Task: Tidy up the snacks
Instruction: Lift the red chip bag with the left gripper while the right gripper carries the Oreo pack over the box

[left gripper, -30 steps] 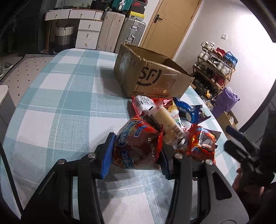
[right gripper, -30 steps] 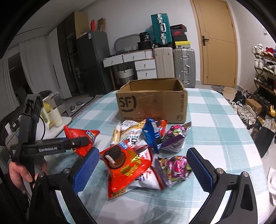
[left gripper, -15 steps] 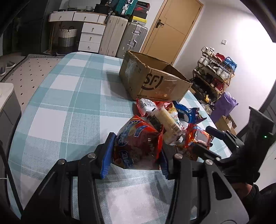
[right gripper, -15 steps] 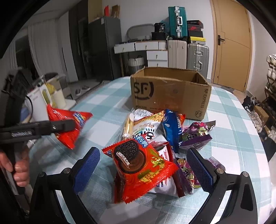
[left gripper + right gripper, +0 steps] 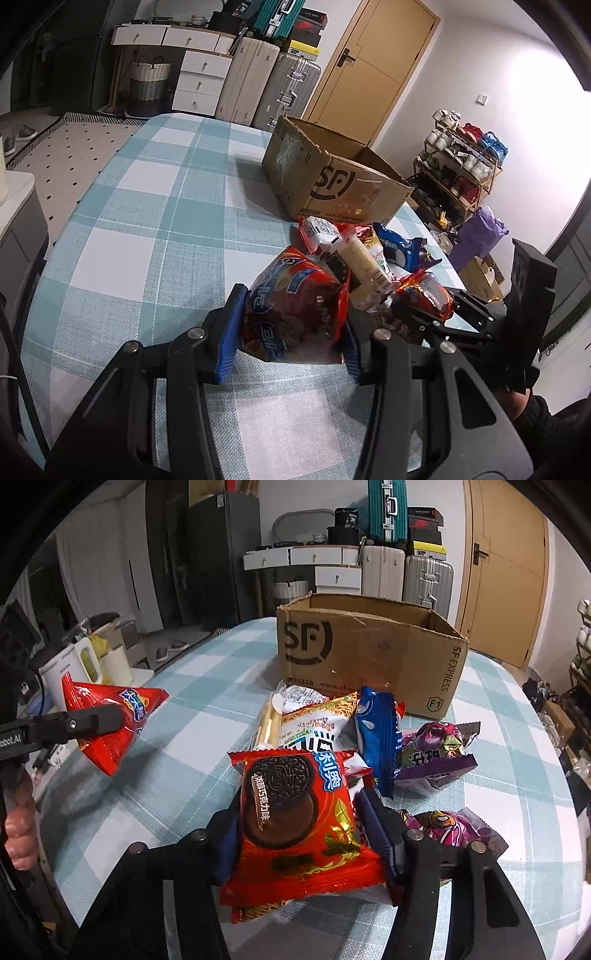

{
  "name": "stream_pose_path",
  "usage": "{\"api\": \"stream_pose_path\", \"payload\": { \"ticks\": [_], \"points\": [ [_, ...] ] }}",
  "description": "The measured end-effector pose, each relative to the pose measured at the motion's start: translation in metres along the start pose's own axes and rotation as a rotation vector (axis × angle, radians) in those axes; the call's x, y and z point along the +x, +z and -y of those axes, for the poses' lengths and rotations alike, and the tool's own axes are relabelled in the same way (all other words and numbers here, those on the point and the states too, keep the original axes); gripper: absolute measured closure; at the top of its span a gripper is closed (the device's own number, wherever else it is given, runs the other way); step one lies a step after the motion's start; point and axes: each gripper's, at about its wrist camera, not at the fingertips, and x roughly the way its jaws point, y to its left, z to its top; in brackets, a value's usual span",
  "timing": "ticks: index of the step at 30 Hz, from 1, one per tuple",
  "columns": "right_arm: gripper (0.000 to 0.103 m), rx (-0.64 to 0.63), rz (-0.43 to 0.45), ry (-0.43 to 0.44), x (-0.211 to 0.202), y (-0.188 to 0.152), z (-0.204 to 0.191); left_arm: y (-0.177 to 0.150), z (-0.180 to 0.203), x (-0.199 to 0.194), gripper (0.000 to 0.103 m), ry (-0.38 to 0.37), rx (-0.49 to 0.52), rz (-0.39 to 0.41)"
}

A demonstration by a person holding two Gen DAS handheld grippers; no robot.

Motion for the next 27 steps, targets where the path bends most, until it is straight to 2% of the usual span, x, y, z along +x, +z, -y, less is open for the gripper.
{"api": "stream_pose_path", "payload": {
  "ticks": [6, 16, 27],
  "points": [
    [0.057, 0.030, 0.030, 0.021, -0.010, 0.001, 0.005, 0.002, 0.006, -0.001, 0.060, -0.006, 0.010, 0.000],
    [0.058, 0.084, 0.055, 0.060, -0.019, 0.000, 0.016, 0.005, 0.019, 0.003, 0.060, -0.015, 0.038, -0.014],
    [0.058, 0.118, 0.104, 0.086, -0.035, 0.024, 0.028, 0.051, 0.040, 0.009, 0.060, -0.039, 0.099, 0.007]
  ]
}}
